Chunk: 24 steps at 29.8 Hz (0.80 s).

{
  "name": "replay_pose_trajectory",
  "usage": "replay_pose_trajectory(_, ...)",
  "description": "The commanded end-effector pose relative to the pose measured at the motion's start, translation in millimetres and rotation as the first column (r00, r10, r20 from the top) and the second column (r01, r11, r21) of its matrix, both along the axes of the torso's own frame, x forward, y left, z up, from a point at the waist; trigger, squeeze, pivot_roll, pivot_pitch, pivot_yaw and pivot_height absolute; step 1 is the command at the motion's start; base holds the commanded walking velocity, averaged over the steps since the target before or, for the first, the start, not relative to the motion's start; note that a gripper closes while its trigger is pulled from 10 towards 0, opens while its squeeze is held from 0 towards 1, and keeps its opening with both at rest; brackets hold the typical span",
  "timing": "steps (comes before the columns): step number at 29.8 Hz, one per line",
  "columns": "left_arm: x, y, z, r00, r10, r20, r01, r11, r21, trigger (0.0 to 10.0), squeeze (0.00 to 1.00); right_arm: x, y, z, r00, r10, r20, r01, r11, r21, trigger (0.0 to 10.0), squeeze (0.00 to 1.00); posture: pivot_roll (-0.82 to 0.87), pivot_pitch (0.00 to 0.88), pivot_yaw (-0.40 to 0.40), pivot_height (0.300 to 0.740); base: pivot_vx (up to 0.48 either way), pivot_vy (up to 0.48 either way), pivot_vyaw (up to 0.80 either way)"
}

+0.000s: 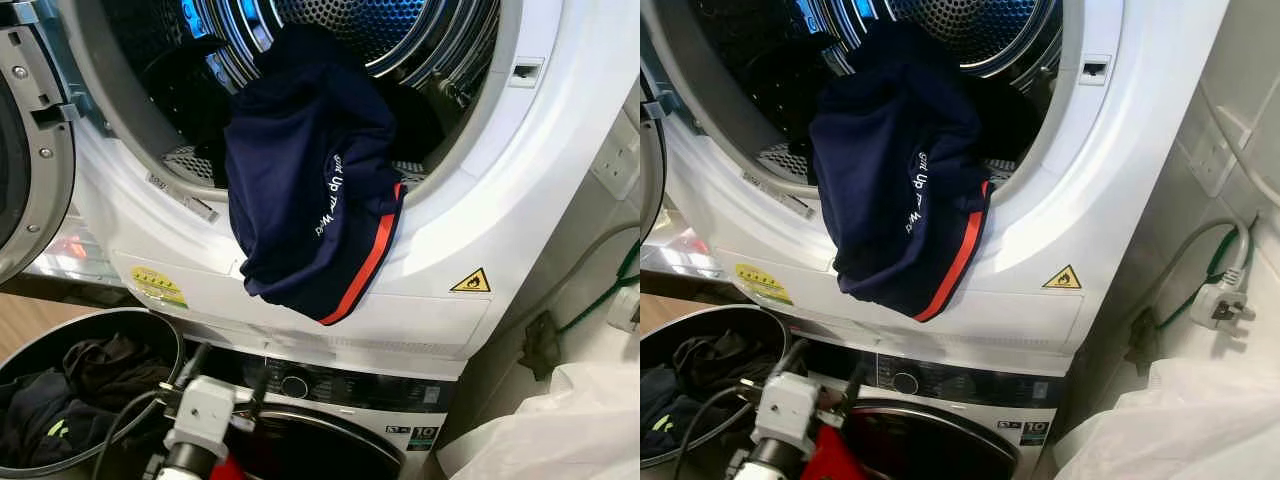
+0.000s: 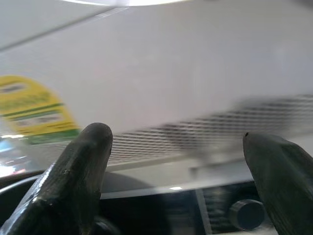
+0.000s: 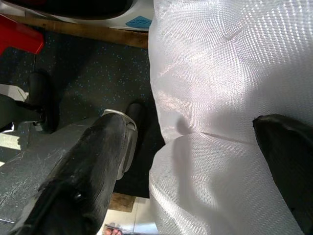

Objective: Clothes washing

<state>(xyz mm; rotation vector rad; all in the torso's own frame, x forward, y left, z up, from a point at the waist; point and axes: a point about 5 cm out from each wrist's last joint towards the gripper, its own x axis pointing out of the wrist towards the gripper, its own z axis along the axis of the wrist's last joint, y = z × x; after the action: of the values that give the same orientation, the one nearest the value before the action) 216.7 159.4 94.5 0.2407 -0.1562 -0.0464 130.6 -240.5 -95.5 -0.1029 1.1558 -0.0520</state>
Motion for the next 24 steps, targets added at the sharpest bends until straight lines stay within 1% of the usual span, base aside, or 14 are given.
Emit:
replay_pose_trajectory(1, 5.7, 13.2, 8, 0.997, 0.076, 0.021, -0.076, 0.997, -0.023, 10.0, 0.00, -3.5, 0.1, -1, 1.000, 0.009, -0.012, -0.009, 1.000, -0.006, 10.0, 0.00, 0.05, 0.000, 0.007, 0.740, 0.000, 0.000, 0.00)
replay_pose_trajectory(6, 12.2, 40.9, 12, 0.967, 0.253, 0.009, -0.252, 0.964, -0.090, 10.0, 0.00, -1.5, 5.7, -2, 1.000, 0.008, -0.011, -0.008, 1.000, -0.002, 10.0, 0.00, 0.05, 0.000, 0.007, 0.740, 0.000, 0.000, 0.00)
replay_pose_trajectory(7, 13.3, 46.6, 12, 0.958, 0.286, 0.002, -0.285, 0.953, -0.099, 10.0, 0.00, -1.3, 7.4, -3, 1.000, 0.008, -0.011, -0.008, 1.000, 0.000, 10.0, 0.00, 0.05, 0.000, 0.007, 0.740, 0.000, 0.000, 0.00)
replay_pose_trajectory(8, 15.1, 57.2, 13, 0.937, 0.348, 0.002, -0.346, 0.930, -0.123, 10.0, 0.00, -0.6, 10.1, -3, 1.000, 0.009, -0.013, -0.009, 1.000, 0.001, 10.0, 0.00, 0.06, 0.000, 0.005, 0.740, 0.000, 0.000, 0.00)
replay_pose_trajectory(9, 15.1, 57.2, 13, 0.937, 0.348, 0.002, -0.346, 0.930, -0.123, 10.0, 0.00, -0.6, 10.1, -3, 1.000, 0.009, -0.013, -0.009, 1.000, 0.001, 10.0, 0.00, 0.06, 0.000, 0.005, 0.740, 0.000, 0.000, 0.00)
replay_pose_trajectory(10, 16.0, 65.2, 15, 0.918, 0.396, 0.006, -0.391, 0.909, -0.143, 10.0, 0.00, 0.2, 11.4, -3, 1.000, 0.009, -0.014, -0.009, 1.000, 0.001, 10.0, 0.00, 0.06, 0.000, 0.003, 0.740, 0.000, 0.000, 0.00)
replay_pose_trajectory(13, 16.7, 74.7, 14, 0.890, 0.456, -0.010, -0.451, 0.877, -0.166, 10.0, 0.00, 1.9, 14.2, -3, 1.000, 0.011, -0.013, -0.011, 1.000, 0.003, 10.0, 0.00, 0.06, 0.000, 0.002, 0.740, 0.000, 0.000, 0.00)
replay_pose_trajectory(14, 16.7, 74.7, 14, 0.890, 0.456, -0.010, -0.451, 0.877, -0.166, 10.0, 0.00, 1.9, 14.2, -3, 1.000, 0.011, -0.013, -0.011, 1.000, 0.003, 10.0, 0.00, 0.06, 0.000, 0.002, 0.740, 0.000, 0.000, 0.00)
replay_pose_trajectory(16, 15.0, 80.2, 10, 0.868, 0.495, -0.041, -0.494, 0.850, -0.182, 10.0, 0.00, 2.6, 15.2, -3, 1.000, 0.011, -0.012, -0.011, 1.000, 0.003, 10.0, 0.00, 0.06, 0.000, -0.002, 0.740, 0.000, 0.000, 0.00)
replay_pose_trajectory(17, 15.0, 80.2, 10, 0.868, 0.495, -0.041, -0.494, 0.850, -0.182, 10.0, 0.00, 2.6, 15.2, -3, 1.000, 0.011, -0.012, -0.011, 1.000, 0.003, 10.0, 0.00, 0.06, 0.000, -0.002, 0.740, 0.000, 0.000, 0.00)
replay_pose_trajectory(20, 12.0, 93.0, 4, 0.812, 0.576, -0.092, -0.579, 0.778, -0.243, 10.0, 0.00, 5.7, 19.3, -3, 1.000, 0.011, -0.006, -0.011, 1.000, 0.006, 10.0, 0.00, 0.07, 0.000, -0.007, 0.740, 0.000, 0.000, 0.00)
replay_pose_trajectory(21, 11.2, 95.6, 3, 0.800, 0.592, -0.099, -0.595, 0.763, -0.252, 10.0, 0.00, 6.1, 19.7, -3, 1.000, 0.010, -0.004, -0.010, 1.000, 0.007, 10.0, 0.00, 0.07, 0.000, -0.007, 0.740, 0.000, 0.000, 0.00)
replay_pose_trajectory(22, 8.4, 102.4, 0, 0.770, 0.624, -0.133, -0.633, 0.719, -0.287, 10.0, 0.00, 4.4, 17.9, -3, 1.000, 0.009, -0.006, -0.009, 1.000, 0.006, 10.0, 0.00, 0.06, 0.000, -0.012, 0.740, 0.000, 0.000, 0.00)
replay_pose_trajectory(24, 5.3, 109.5, -6, 0.740, 0.652, -0.165, -0.667, 0.681, -0.300, 10.0, 0.00, 1.0, 14.9, -4, 1.000, 0.009, -0.013, -0.009, 1.000, 0.002, 10.0, 0.00, 0.07, 0.000, -0.015, 0.740, 0.000, 0.000, 0.00)
